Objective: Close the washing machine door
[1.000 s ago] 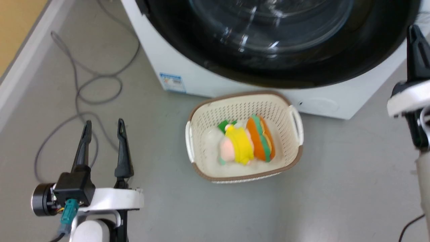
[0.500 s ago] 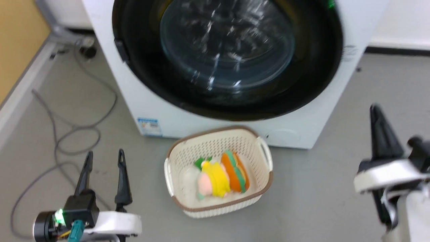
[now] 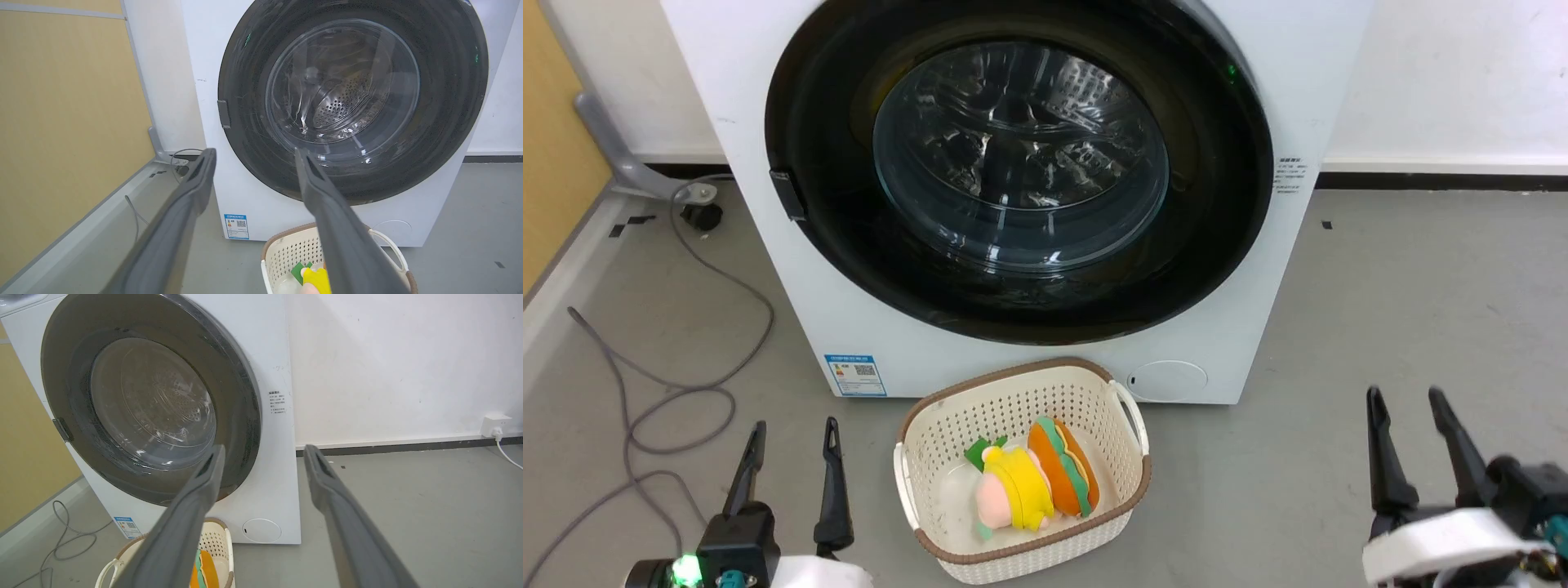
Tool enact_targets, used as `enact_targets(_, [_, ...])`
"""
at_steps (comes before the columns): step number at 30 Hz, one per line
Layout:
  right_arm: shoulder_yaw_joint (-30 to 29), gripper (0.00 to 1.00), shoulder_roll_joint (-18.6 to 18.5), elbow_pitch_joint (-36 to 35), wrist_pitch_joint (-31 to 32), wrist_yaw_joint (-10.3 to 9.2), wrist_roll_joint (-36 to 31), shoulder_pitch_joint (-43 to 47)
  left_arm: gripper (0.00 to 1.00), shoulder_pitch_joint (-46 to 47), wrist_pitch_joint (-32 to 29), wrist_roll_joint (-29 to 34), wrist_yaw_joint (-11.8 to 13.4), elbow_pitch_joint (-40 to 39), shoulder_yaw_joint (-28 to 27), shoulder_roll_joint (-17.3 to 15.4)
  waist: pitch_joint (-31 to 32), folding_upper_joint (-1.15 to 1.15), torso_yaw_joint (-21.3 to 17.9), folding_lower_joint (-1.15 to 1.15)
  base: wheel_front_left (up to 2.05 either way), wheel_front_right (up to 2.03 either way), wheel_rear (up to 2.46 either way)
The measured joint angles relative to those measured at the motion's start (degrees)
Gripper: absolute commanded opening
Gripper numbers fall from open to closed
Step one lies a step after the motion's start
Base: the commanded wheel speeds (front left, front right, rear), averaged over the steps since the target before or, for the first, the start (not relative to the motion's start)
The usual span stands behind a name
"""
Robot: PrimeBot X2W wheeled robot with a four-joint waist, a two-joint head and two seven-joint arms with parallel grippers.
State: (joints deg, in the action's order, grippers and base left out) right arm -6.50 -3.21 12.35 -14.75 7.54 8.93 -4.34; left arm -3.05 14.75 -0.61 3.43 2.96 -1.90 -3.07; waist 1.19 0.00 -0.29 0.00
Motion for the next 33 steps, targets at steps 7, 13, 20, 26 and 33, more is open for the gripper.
enact_targets(7, [0.47,0.0,0.04,-0.22,0.02,0.0,1.82,2.68,0.0,-1.1,-0.09,-0.04,-0.05,0.49,0.22,-0.02,0.79,0.0,-0.38,0.0,0.0,0.0,0.0])
enact_targets(13, [0.48,0.0,0.04,-0.2,0.32,0.0,1.8,2.66,0.0,-1.1,-0.36,-0.04,-0.07,0.46,0.4,0.03,0.75,0.0,-0.37,0.0,0.0,0.0,0.0])
enact_targets(20, [0.8,0.0,0.04,-0.66,1.05,0.0,1.52,2.66,0.0,-1.08,-1.18,-0.03,-0.09,0.35,0.46,0.04,0.64,0.0,-0.33,0.0,0.0,0.0,0.0])
enact_targets(26, [1.11,0.0,0.04,-1.23,1.64,0.0,0.76,2.66,0.0,-1.06,-1.88,-0.03,-0.18,0.27,0.52,0.04,0.54,0.0,-0.3,0.0,0.0,0.0,0.0])
enact_targets(33, [1.4,0.0,0.04,-1.96,2.61,0.0,0.09,2.66,0.0,-0.98,-2.64,-0.02,-0.57,0.11,0.63,0.05,0.43,0.0,-0.26,0.0,0.0,0.0,0.0])
